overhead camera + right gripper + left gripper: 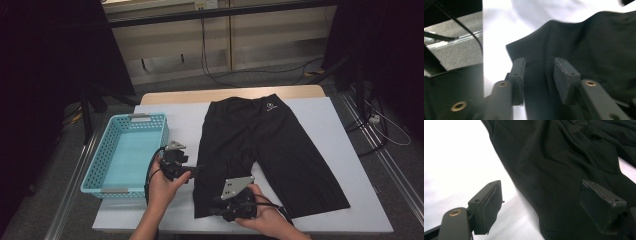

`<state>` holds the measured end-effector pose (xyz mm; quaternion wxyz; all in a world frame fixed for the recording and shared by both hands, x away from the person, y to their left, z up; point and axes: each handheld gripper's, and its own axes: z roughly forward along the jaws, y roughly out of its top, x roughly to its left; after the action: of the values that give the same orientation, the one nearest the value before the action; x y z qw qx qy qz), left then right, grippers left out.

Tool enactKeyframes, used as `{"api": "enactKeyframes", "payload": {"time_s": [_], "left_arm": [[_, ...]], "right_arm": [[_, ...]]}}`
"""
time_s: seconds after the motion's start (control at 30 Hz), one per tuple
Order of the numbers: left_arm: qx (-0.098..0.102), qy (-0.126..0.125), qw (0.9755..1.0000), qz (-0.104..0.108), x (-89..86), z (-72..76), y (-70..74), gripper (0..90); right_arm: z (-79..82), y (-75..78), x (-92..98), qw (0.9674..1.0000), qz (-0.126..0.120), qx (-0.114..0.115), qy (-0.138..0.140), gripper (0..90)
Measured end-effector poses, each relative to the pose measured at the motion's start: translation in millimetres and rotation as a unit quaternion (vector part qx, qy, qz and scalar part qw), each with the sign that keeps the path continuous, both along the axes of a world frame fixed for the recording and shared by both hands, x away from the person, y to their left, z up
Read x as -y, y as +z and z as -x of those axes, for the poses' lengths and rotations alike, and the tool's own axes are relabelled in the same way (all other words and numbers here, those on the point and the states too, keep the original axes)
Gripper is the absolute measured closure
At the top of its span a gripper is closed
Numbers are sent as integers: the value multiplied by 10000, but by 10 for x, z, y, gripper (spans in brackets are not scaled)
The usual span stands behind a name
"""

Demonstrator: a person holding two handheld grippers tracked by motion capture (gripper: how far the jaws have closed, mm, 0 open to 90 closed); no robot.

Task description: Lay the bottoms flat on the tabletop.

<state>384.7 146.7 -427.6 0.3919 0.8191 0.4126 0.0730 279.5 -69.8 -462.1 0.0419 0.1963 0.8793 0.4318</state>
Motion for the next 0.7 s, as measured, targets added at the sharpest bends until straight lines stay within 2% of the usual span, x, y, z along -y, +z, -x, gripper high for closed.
{"api": "enactKeyframes", "payload": {"time_s": [0.07,0.23,0.43,0.67,0.7], "left_arm": [[-1,-13,10000,-9,3,2,5,184],[-39,13,10000,-1,5,4,-23,179],[-26,9,10000,-24,20,9,-19,179],[-15,6,10000,-50,28,9,-12,177],[-8,16,10000,-40,29,9,-12,177]], "right_arm": [[23,-37,-40,9998,66,134,102,545],[54,-38,-70,9990,212,354,162,560],[55,-39,-80,9990,231,367,112,656],[42,-36,-107,9991,210,346,131,871],[33,-36,-110,9992,206,327,118,874]]}}
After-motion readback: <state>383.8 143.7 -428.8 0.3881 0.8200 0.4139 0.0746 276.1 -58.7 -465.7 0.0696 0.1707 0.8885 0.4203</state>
